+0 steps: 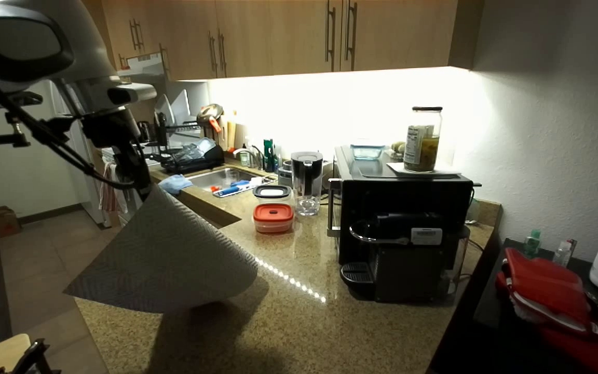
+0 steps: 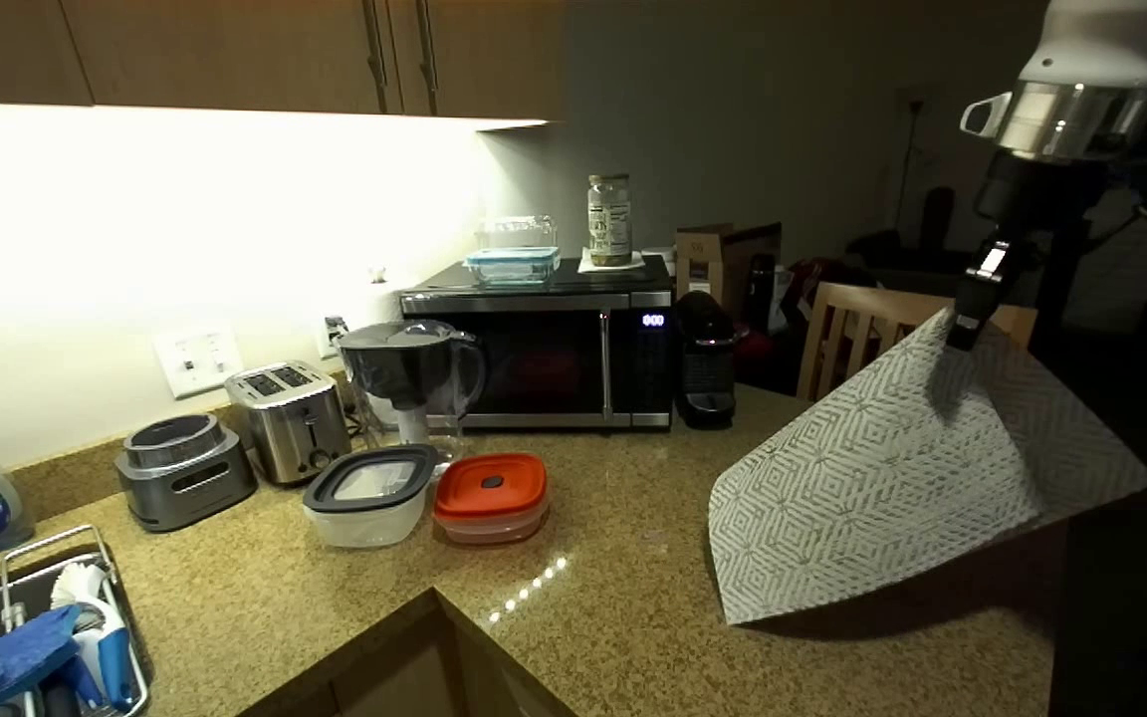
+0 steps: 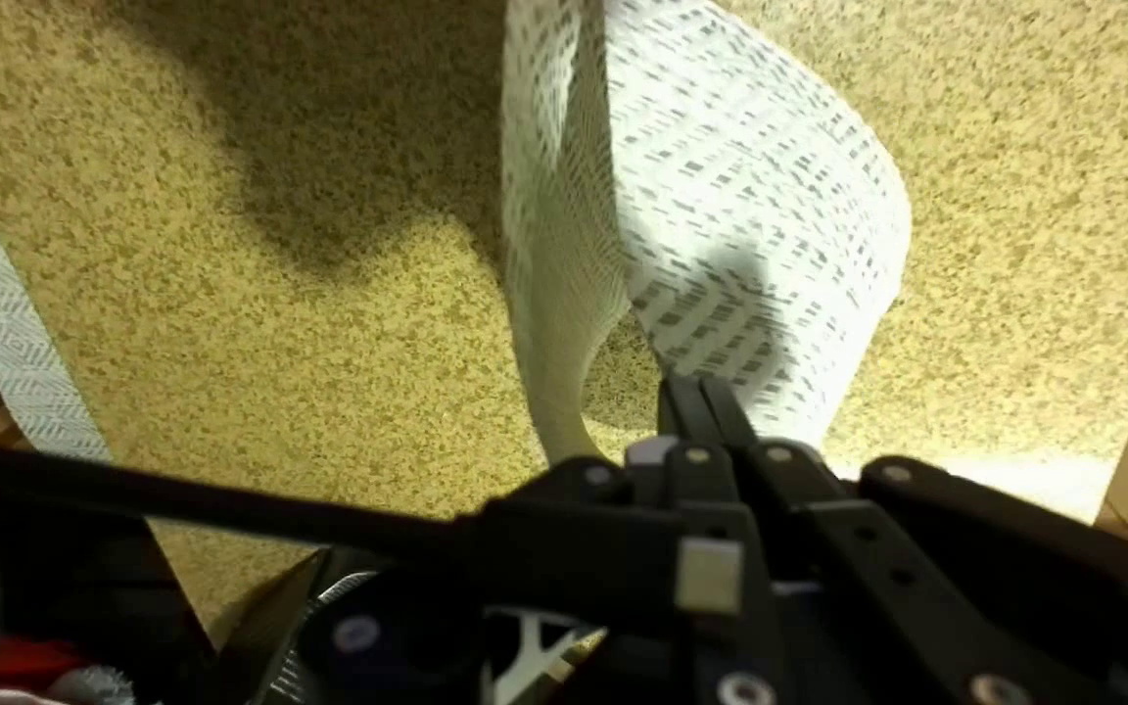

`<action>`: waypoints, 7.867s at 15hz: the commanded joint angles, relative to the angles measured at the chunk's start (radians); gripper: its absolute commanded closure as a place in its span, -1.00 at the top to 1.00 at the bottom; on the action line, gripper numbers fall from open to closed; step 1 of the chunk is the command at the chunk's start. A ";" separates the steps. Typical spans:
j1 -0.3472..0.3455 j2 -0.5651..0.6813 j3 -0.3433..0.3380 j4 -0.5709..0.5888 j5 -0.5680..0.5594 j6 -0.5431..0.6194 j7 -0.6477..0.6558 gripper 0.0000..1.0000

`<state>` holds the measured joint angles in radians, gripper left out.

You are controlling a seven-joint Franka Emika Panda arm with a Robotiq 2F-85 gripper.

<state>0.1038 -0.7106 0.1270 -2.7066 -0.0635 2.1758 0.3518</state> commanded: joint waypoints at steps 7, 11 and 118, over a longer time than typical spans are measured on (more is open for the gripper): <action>-0.161 0.146 0.140 0.047 0.018 0.214 0.333 -0.99; -0.187 0.225 0.165 0.117 -0.015 0.213 0.438 -0.99; -0.118 0.763 -0.151 -0.030 -0.343 0.323 0.816 1.00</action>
<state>-0.0368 0.0342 -0.0234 -2.7559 -0.3280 2.4573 1.0974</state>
